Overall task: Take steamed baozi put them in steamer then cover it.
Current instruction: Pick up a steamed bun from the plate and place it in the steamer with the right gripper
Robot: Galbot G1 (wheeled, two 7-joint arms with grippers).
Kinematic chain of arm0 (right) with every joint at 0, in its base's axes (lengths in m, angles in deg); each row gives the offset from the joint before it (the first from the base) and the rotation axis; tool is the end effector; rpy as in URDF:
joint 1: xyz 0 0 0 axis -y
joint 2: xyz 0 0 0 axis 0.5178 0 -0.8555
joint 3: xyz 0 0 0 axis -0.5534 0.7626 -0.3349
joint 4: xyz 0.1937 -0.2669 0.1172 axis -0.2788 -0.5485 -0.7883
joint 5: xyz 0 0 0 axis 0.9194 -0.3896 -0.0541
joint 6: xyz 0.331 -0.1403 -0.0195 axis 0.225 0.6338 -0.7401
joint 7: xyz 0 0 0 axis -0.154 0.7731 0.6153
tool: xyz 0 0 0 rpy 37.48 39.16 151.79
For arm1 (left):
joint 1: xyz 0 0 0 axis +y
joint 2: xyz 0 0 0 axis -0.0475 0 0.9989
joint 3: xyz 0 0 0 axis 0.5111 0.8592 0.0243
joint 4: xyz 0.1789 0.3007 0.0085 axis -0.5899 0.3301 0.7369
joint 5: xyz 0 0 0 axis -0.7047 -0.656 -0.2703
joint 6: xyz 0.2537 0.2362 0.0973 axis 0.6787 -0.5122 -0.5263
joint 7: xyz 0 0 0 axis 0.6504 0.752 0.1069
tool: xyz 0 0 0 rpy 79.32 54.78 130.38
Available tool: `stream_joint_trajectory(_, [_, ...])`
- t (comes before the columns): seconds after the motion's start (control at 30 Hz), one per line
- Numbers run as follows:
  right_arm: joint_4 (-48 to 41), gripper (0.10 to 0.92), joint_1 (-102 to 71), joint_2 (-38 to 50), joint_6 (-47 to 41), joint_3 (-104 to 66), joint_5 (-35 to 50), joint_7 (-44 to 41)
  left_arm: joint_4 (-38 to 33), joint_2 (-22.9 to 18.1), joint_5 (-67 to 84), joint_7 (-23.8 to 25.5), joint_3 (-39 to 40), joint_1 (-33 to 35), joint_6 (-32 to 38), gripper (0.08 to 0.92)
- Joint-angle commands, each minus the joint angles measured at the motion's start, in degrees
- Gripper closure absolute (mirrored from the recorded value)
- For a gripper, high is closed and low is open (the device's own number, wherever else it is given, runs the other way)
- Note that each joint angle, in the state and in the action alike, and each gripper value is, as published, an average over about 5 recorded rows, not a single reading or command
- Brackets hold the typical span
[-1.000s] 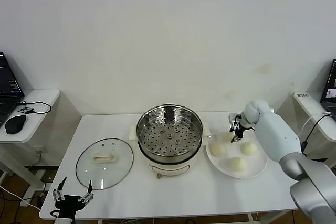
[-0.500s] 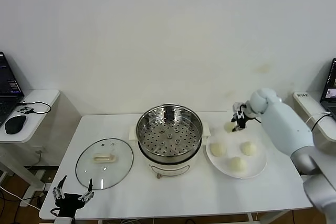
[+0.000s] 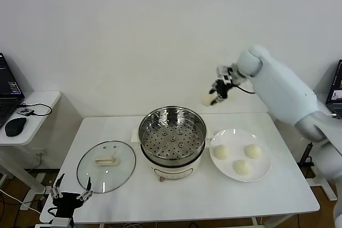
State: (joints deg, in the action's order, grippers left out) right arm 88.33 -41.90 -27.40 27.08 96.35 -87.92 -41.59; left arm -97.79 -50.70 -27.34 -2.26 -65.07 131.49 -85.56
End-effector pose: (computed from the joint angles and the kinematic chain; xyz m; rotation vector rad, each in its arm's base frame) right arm 0.6426 0.0111 0.0005 1.5446 -1.5468 1.6104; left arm 0.1362 0.1074 -0.3142 0.2040 -2.7881 -0.6375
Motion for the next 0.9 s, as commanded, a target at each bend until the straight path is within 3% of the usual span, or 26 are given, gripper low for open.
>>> stream_joint_trajectory(0.03, [-4.0,0.575,6.2,-8.2,17.8,5.9,4.5,-3.4,0.1,0.0,0.0,-0.1,0.0,0.0,0.1,0.177])
stream_joint_trajectory(0.23, [1.1,0.575,7.5,-8.3,32.4,14.7,3.1,2.4,0.3,-0.1,-0.3,-0.3,-0.2,0.6,0.2,0.177])
stream_joint_trajectory(0.43, [1.1,0.575,7.4,-9.1,41.6,19.7,-2.3,9.0,0.5,-0.9,-1.4,-0.4,-0.2,1.1,0.5,0.177])
stream_joint_trajectory(0.9, [-1.6,0.575,2.1,-11.1,46.6,21.2,-14.3,12.0,0.3,-1.6,-2.0,-0.3,0.0,1.2,0.4,0.177])
